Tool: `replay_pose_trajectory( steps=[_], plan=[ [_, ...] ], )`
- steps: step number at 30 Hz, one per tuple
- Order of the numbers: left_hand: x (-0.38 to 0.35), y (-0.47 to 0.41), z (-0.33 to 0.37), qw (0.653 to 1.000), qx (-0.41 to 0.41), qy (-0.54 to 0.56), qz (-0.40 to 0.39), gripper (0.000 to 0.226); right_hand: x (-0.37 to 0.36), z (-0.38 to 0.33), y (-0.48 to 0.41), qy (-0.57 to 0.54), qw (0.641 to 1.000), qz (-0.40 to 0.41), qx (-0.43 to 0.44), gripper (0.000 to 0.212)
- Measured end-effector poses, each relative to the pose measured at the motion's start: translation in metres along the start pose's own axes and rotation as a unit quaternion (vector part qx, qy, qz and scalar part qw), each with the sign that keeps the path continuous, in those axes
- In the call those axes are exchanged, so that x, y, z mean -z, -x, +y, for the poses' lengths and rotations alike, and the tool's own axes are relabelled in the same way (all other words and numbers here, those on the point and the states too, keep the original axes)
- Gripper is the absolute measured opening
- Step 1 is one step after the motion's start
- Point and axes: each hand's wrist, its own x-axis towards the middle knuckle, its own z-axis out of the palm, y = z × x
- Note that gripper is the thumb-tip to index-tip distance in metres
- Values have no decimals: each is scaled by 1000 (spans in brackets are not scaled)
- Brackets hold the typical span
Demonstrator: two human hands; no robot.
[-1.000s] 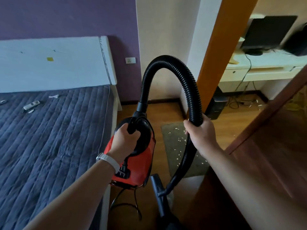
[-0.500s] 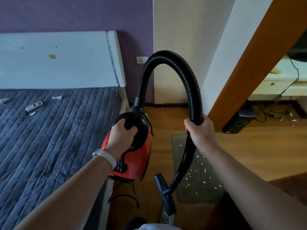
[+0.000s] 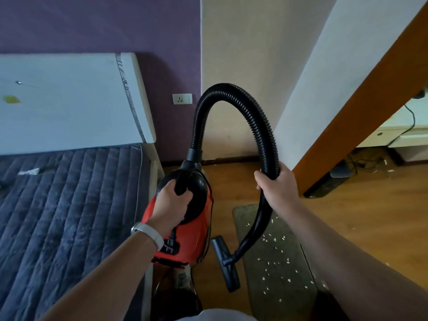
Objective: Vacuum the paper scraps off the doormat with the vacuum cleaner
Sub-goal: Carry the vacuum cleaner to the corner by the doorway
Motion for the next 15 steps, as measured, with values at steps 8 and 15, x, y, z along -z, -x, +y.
replay_pose_trajectory(
  steps=[8, 15],
  plan=[
    [8, -143, 13, 995, 11, -25, -101, 3, -42, -27, -95, 7, 997, 57, -58, 14],
    [-15, -225, 28, 984, 4, -77, -159, 6, -45, -23, -148, 6, 989, 120, -82, 20]
  ],
)
